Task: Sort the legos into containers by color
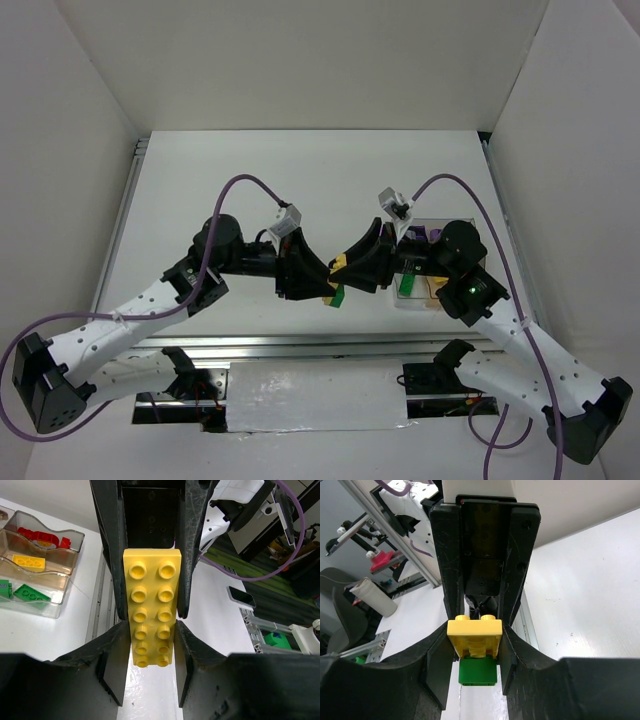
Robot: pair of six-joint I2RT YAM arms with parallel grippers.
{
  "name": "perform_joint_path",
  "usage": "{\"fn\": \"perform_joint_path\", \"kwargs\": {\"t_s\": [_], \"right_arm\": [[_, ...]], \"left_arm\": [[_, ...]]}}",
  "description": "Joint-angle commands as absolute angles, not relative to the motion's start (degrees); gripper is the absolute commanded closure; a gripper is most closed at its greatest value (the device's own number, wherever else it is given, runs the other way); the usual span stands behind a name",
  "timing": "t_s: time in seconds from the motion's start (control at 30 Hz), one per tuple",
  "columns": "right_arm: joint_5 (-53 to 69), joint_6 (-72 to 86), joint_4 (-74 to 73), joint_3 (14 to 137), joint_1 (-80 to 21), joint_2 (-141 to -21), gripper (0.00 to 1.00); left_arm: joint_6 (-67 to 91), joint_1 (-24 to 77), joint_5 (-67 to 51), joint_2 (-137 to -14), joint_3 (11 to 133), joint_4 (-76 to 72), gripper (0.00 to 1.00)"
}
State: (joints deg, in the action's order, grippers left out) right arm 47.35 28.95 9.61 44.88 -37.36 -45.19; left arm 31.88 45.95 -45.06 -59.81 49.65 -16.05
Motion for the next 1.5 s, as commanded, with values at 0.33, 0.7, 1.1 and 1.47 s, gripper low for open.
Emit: {"fn": "perform_joint_path", "kwargs": {"t_s": [0.33,0.7,1.1,1.47], "right_arm": [[46.85,29.80,13.63,42.81,-37.88,-43.07,0.17],[41.22,26.45,10.53,35.25,-35.33,-32.52,0.05],[50.01,37.70,31.20,32.25,-35.60,-39.55,0.14],[50.80,37.97,33.14,33.93,-37.44,-42.98,0.45]], "left_arm": [[31.99,46.06,-38.94,-57.31,49.75,-19.86,1.00],[33.92,46.05,-37.17,-53.09,47.64,-22.49,1.00],[36.12,46.05,-38.58,-53.96,46.49,-26.54,1.00],[36.65,46.05,-37.97,-55.37,47.20,-26.46,1.00]]}}
